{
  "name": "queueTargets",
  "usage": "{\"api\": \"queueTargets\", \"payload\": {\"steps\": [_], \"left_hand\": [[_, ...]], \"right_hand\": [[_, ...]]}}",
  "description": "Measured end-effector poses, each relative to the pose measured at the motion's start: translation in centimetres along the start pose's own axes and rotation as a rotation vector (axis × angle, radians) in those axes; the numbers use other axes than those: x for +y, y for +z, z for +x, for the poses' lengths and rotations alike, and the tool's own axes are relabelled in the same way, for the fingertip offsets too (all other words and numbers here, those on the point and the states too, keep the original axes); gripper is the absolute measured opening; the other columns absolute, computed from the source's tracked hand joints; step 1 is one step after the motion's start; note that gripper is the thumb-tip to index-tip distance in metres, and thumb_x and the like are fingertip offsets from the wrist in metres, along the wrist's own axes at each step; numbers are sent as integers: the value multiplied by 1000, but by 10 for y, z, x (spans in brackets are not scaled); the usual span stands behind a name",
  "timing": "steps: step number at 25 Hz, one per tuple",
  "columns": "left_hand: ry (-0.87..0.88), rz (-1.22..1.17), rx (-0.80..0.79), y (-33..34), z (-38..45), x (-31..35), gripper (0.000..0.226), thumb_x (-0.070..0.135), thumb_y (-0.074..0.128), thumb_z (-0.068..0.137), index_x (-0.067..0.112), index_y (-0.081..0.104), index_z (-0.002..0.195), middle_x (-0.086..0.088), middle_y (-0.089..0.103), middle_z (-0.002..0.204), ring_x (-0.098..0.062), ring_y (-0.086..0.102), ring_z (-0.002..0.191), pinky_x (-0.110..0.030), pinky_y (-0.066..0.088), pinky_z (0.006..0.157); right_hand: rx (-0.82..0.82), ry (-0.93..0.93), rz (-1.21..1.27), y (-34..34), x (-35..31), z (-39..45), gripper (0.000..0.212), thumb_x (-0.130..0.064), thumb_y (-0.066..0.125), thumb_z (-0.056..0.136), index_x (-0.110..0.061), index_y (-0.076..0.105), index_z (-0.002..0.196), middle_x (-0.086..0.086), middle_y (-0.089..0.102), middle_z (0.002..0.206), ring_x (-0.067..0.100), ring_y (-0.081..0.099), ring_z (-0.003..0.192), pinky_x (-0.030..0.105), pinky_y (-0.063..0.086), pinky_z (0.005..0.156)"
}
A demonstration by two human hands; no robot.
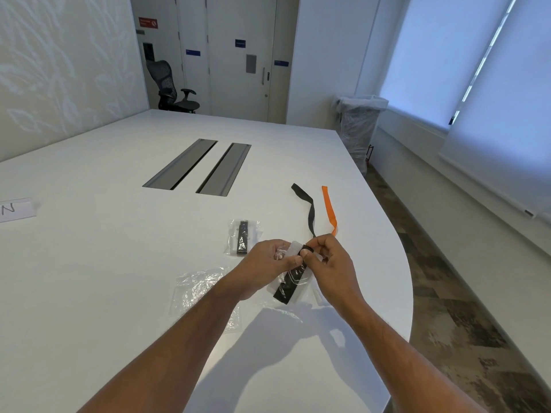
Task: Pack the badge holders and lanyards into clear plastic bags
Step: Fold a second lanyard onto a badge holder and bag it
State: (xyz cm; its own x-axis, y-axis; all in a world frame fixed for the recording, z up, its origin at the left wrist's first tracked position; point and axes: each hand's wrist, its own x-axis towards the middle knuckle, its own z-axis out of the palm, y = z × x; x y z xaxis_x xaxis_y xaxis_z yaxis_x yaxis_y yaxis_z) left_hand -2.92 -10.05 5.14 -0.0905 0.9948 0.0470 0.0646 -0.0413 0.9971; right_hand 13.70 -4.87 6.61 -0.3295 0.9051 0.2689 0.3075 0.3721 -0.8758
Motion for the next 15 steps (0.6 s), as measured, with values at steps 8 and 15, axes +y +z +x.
{"api": "queueTargets", "payload": {"steps": [8,15], "left_hand": [[-7,-84,120,-1,3,-1,23,20,75,93,14,74,115,-11,78,107,-14,74,96,-17,54,74],[-174,-26,104,-7,8,-6,18,34,58,104,26,73,109,-3,74,101,-14,63,90,-27,47,74]], "right_hand": [[-150,6,39,2,6,-7,15,-28,49,105,-31,64,104,-12,64,110,3,59,104,14,43,83],[-166,47,-55,-3,14,3,23,-16,58,101,-34,70,107,-11,67,112,5,59,102,18,43,87]]}}
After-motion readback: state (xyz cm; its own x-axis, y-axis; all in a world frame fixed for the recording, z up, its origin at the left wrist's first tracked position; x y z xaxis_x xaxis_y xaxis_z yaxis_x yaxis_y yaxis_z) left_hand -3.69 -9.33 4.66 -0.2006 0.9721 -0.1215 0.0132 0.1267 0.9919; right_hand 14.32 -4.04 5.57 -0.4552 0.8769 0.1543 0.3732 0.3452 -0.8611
